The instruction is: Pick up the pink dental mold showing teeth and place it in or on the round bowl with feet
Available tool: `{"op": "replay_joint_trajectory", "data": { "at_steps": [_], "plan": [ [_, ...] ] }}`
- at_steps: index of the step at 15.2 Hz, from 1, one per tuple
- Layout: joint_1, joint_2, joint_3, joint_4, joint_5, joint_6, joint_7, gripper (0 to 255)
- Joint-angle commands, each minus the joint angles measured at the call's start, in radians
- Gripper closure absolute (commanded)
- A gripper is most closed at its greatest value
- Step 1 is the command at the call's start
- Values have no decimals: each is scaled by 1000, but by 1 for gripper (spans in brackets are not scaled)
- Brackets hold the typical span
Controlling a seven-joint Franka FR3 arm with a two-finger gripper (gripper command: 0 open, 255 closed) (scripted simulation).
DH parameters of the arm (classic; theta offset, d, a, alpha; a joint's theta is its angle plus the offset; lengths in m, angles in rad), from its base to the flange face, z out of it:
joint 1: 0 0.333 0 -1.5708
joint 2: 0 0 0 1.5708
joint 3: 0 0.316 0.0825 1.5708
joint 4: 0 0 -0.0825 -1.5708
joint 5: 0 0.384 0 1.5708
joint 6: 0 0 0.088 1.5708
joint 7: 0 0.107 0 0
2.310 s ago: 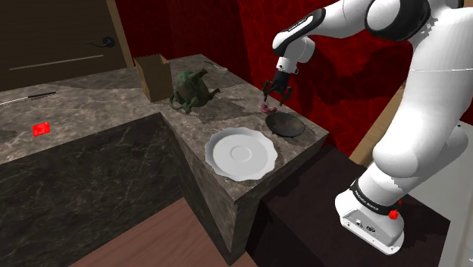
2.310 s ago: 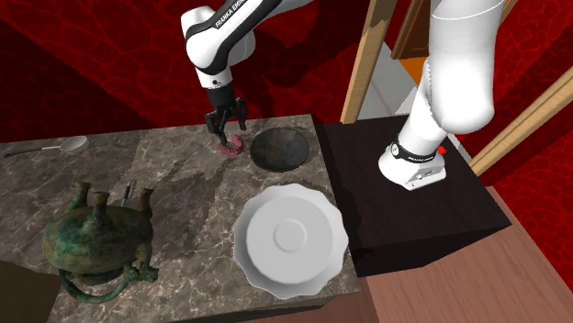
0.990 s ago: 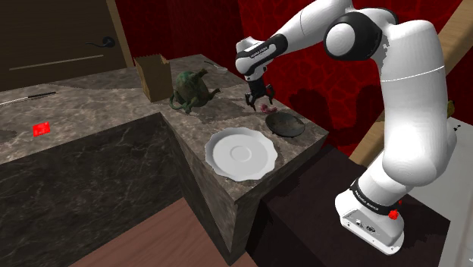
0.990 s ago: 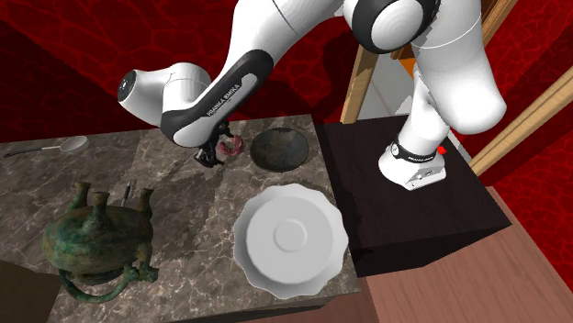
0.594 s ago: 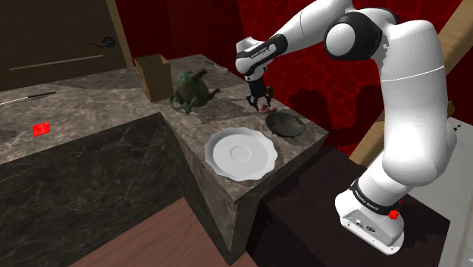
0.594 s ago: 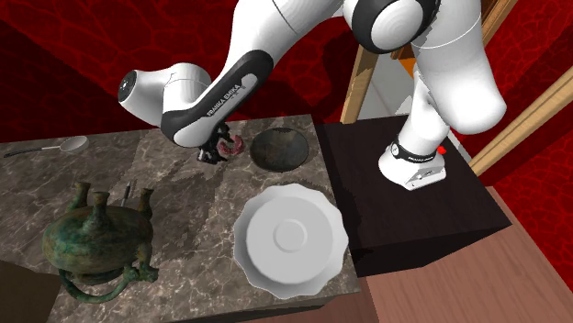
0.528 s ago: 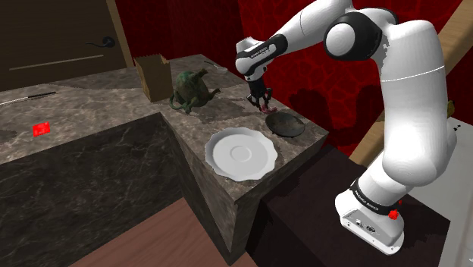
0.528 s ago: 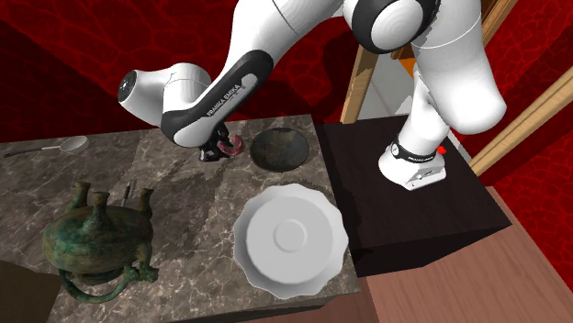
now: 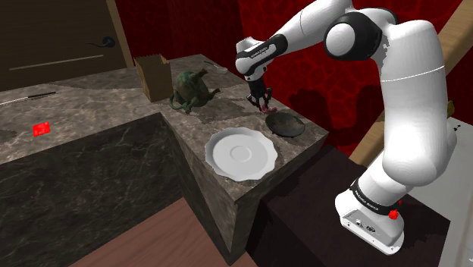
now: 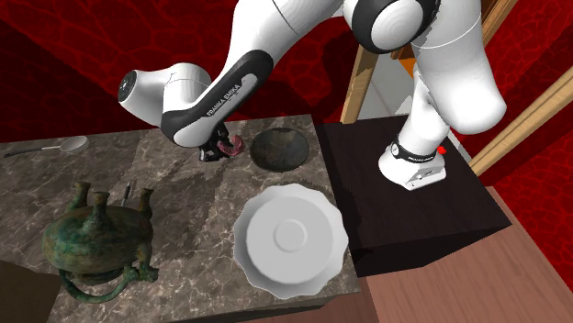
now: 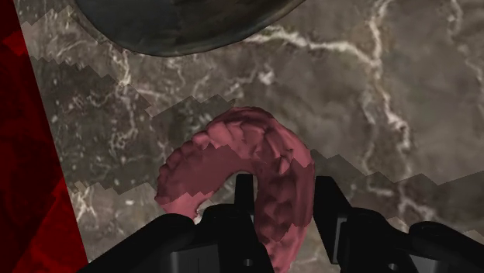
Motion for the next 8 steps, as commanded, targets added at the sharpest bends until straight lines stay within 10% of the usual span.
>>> {"op": "replay_joint_trajectory", "data": {
  "at_steps": [1, 8],
  "plan": [
    [0, -8, 0, 1, 0, -9, -2, 255],
    [3, -57, -1, 19, 0, -75, -13, 255]
  ]
}}
